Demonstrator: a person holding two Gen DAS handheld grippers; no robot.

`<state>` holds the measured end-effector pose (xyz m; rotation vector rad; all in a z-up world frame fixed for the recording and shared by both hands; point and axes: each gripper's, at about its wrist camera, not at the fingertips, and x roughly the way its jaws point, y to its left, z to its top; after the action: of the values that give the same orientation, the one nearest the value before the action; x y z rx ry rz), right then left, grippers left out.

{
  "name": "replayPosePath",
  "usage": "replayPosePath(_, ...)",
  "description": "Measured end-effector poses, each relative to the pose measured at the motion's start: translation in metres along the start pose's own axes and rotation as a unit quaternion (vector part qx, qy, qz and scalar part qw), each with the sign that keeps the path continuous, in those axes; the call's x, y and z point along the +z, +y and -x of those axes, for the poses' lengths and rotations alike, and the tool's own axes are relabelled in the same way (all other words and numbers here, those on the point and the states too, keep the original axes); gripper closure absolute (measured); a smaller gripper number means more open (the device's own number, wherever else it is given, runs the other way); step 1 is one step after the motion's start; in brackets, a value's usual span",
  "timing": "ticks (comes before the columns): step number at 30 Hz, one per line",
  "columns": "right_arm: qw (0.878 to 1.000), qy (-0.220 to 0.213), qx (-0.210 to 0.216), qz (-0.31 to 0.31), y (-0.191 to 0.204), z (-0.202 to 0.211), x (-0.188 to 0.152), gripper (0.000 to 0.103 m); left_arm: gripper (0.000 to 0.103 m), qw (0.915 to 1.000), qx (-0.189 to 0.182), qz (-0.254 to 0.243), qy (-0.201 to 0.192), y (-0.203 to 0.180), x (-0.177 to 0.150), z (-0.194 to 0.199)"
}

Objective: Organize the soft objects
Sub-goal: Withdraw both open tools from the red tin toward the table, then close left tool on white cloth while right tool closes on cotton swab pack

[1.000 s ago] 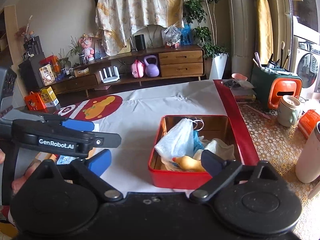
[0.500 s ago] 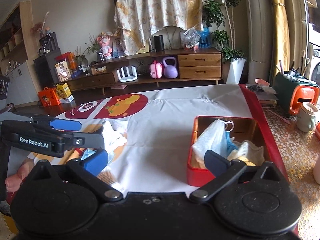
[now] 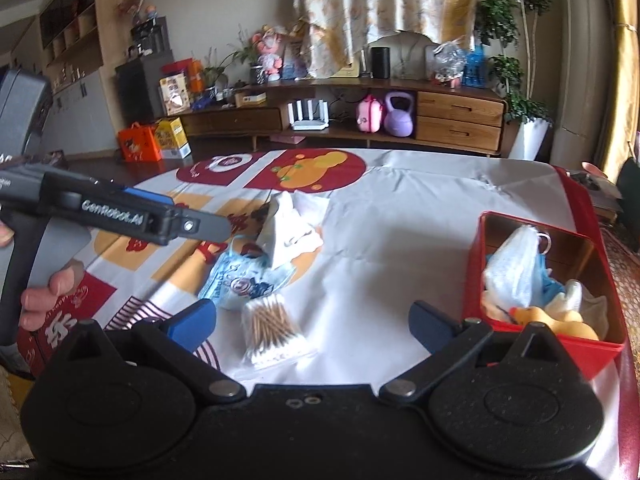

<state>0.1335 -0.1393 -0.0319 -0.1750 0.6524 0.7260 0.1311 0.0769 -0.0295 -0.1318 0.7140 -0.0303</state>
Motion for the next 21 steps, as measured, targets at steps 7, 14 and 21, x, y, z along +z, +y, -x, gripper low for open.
replayPosePath(7,0.999,0.023,0.02,0.014,0.016,-0.032,-0.005,0.003,0.002,0.9996,0.019,0.017,-0.009,0.011,-0.005,-0.02)
replayPosePath(14,0.998,0.054,0.028,0.034,0.021,-0.066,-0.011,0.008,0.002,0.9983,0.057,0.014,-0.007,0.011,0.0,-0.056)
replayPosePath(21,0.995,0.07,0.039,0.06,0.026,-0.091,-0.016,0.017,0.002,0.9955,0.092,0.019,0.002,0.015,0.001,-0.094)
